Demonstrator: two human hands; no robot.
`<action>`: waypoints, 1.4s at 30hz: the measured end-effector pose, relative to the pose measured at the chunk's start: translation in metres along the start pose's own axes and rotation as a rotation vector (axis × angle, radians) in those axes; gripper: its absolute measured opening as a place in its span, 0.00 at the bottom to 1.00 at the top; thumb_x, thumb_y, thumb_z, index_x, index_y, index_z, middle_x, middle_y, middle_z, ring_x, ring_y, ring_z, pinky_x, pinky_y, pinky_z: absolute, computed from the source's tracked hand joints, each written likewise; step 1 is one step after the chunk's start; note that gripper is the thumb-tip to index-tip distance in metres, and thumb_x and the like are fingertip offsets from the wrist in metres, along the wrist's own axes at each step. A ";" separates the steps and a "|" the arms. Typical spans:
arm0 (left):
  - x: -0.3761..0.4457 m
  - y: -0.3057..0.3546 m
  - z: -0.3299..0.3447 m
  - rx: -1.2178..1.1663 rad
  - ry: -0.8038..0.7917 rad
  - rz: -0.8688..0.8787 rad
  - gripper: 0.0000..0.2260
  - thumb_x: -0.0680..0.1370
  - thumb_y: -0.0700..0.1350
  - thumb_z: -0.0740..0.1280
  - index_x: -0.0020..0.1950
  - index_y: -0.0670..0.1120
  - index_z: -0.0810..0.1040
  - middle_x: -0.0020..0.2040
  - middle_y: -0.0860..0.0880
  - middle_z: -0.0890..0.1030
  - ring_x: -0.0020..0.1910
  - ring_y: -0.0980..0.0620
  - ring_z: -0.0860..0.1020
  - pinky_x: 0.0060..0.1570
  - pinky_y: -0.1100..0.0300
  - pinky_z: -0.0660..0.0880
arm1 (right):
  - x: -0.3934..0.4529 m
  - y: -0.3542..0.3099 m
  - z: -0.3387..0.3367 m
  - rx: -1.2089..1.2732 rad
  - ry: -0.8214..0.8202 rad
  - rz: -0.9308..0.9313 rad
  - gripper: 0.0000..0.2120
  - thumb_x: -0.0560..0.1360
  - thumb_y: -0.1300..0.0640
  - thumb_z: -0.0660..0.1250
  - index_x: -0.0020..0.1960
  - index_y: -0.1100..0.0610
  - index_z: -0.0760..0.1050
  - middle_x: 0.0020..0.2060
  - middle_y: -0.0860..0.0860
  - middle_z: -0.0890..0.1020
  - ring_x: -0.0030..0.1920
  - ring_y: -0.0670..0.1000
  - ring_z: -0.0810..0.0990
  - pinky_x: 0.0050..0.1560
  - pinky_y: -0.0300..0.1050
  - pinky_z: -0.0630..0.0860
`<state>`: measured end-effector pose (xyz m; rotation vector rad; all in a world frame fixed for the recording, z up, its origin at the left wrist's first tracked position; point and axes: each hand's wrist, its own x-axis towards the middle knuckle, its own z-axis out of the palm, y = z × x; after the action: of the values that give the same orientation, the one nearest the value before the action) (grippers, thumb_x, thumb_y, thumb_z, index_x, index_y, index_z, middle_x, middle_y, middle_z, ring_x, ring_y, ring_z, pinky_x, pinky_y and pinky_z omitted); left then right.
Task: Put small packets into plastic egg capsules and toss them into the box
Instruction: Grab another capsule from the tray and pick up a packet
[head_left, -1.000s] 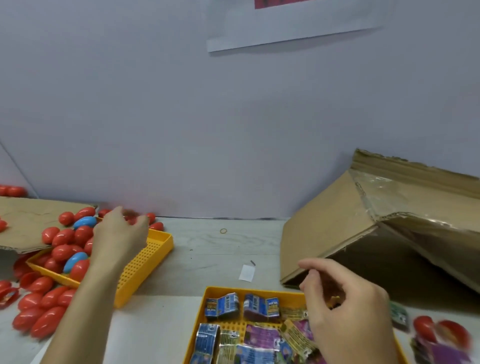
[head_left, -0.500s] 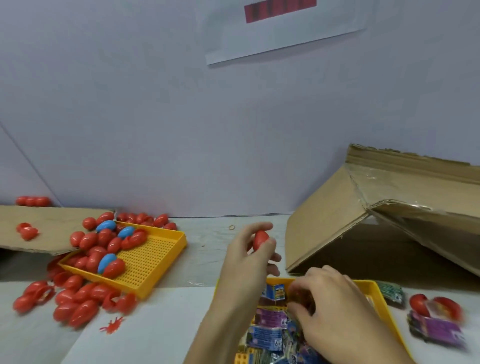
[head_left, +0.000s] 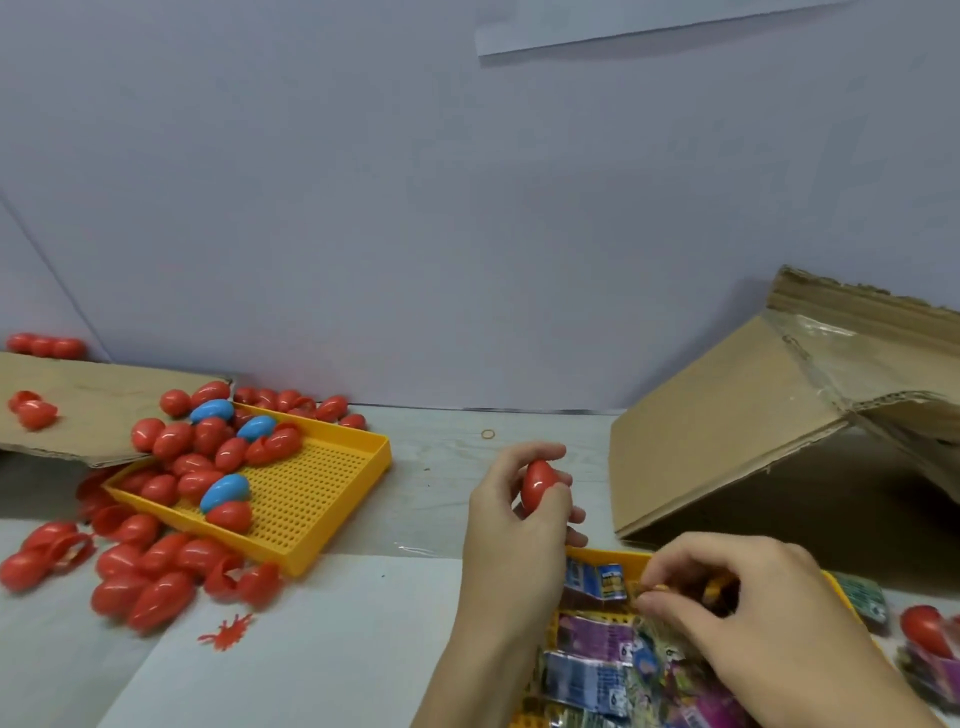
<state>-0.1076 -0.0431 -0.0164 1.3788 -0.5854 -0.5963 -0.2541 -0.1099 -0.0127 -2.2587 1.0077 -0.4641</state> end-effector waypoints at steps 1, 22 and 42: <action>-0.001 0.000 0.000 -0.012 -0.008 -0.012 0.15 0.79 0.36 0.62 0.46 0.56 0.81 0.36 0.55 0.79 0.32 0.56 0.78 0.37 0.61 0.77 | 0.000 0.000 0.000 0.048 0.028 0.002 0.11 0.66 0.47 0.77 0.39 0.31 0.78 0.36 0.31 0.80 0.41 0.36 0.76 0.38 0.30 0.67; -0.032 0.009 0.004 0.370 -0.151 0.172 0.02 0.74 0.50 0.73 0.42 0.55 0.81 0.28 0.53 0.70 0.29 0.59 0.69 0.33 0.63 0.70 | 0.005 0.009 0.005 0.673 0.177 -0.111 0.16 0.64 0.51 0.72 0.49 0.37 0.80 0.40 0.44 0.86 0.44 0.44 0.85 0.48 0.38 0.81; -0.032 0.010 -0.007 0.363 -0.271 0.148 0.02 0.73 0.53 0.74 0.43 0.57 0.84 0.37 0.50 0.79 0.34 0.60 0.77 0.32 0.71 0.73 | 0.008 0.019 0.011 1.010 0.052 -0.301 0.26 0.69 0.64 0.70 0.62 0.43 0.76 0.58 0.53 0.82 0.55 0.50 0.82 0.52 0.41 0.78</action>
<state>-0.1250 -0.0152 -0.0082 1.5860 -1.0450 -0.5793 -0.2533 -0.1219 -0.0324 -1.4590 0.2951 -0.9125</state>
